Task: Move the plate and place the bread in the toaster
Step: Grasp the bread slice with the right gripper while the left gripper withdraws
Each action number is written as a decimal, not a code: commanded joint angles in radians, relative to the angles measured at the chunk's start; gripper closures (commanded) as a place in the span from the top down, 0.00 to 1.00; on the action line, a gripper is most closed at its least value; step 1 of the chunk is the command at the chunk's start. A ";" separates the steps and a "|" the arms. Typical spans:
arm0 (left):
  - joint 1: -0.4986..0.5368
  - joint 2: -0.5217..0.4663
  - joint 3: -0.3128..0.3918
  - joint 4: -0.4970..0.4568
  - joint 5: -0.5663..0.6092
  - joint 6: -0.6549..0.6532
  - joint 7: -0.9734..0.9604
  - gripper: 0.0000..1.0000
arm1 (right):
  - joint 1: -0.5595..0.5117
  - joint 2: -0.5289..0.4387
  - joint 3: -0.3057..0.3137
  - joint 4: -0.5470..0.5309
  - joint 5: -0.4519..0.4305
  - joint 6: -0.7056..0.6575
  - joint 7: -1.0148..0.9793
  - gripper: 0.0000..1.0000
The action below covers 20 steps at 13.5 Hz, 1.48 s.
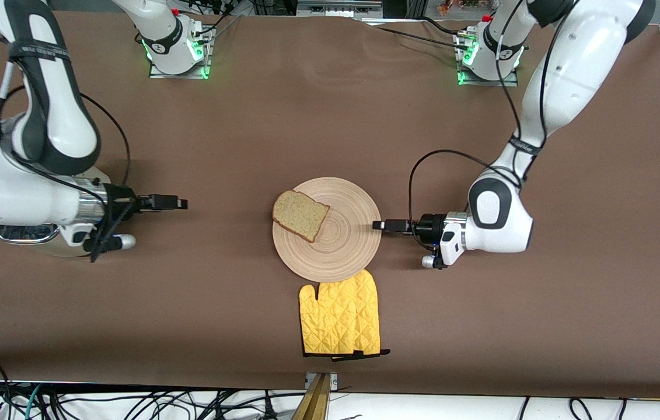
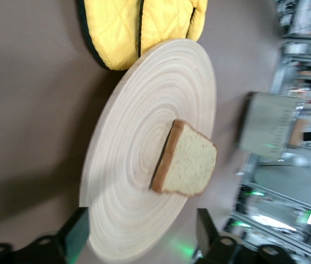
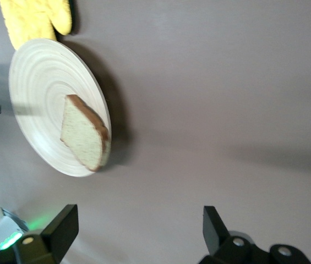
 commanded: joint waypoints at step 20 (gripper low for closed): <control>0.023 -0.649 0.206 0.122 0.985 -0.517 -0.263 1.00 | 0.401 0.112 -0.007 -0.229 0.104 0.604 0.493 1.00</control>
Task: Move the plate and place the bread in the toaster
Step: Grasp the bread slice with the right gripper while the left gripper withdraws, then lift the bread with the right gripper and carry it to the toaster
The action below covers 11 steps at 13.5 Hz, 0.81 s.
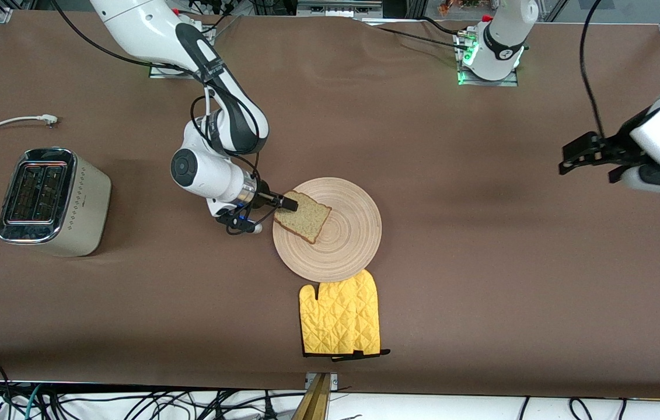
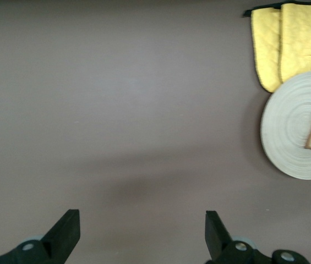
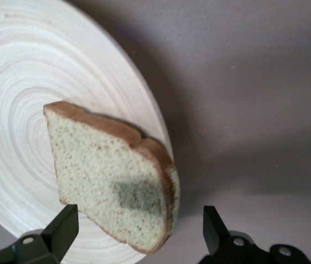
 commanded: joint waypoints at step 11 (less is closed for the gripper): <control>-0.032 -0.161 0.021 -0.223 0.046 0.094 -0.029 1.00 | 0.008 0.016 -0.007 0.003 0.013 0.004 0.067 0.00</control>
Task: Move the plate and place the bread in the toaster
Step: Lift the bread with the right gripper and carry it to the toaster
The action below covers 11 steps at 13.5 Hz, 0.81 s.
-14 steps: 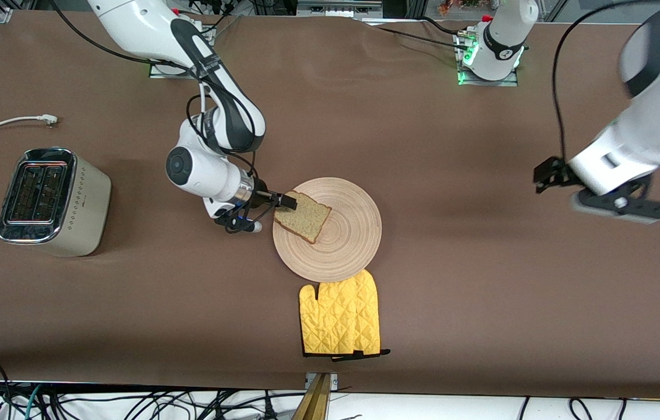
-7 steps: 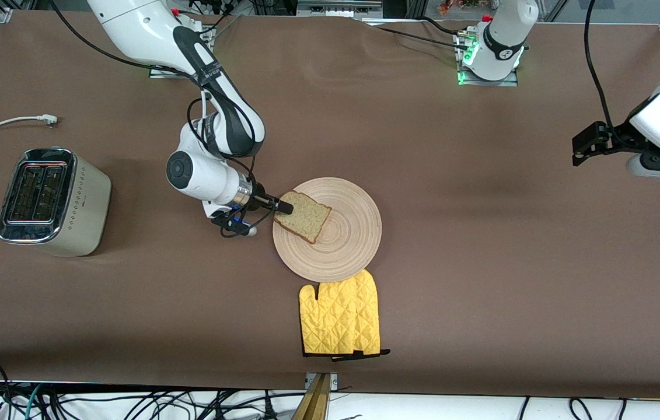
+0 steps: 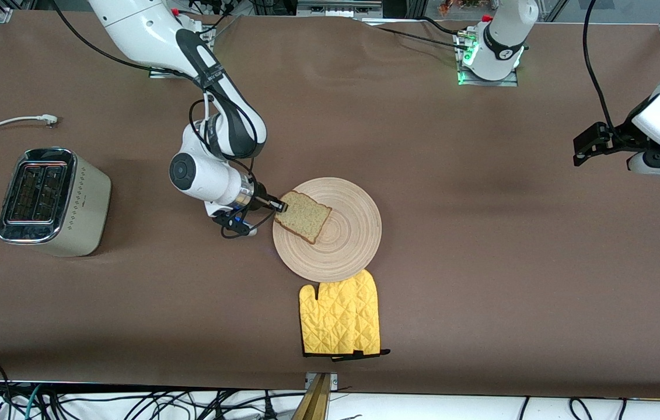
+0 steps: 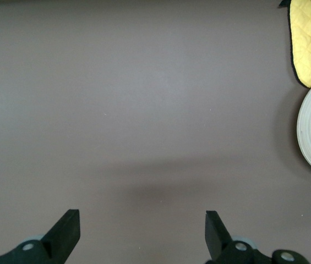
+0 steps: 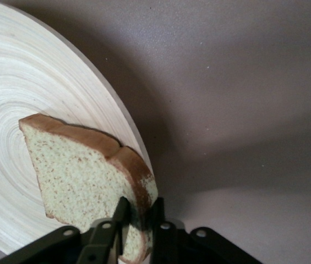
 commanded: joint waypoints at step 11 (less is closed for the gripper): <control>0.024 -0.026 -0.018 -0.025 -0.019 -0.020 0.001 1.00 | 0.004 -0.073 -0.134 0.150 -0.055 -0.378 0.005 0.00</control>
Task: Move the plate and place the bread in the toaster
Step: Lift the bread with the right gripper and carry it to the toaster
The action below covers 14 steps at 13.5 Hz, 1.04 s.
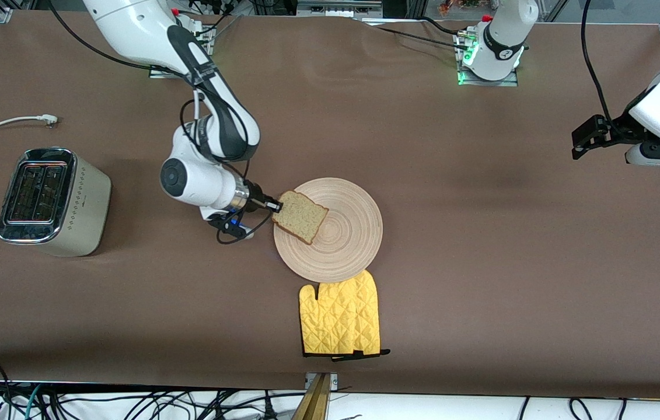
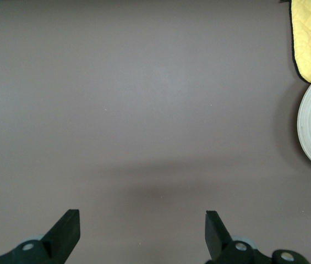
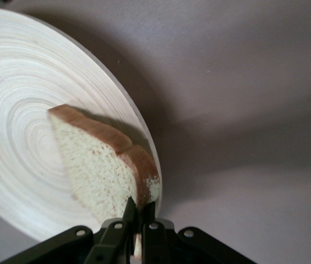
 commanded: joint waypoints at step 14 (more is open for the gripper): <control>0.011 0.048 -0.028 0.049 -0.036 -0.030 0.004 1.00 | 0.005 -0.065 -0.687 0.388 -0.476 -0.866 -0.789 0.00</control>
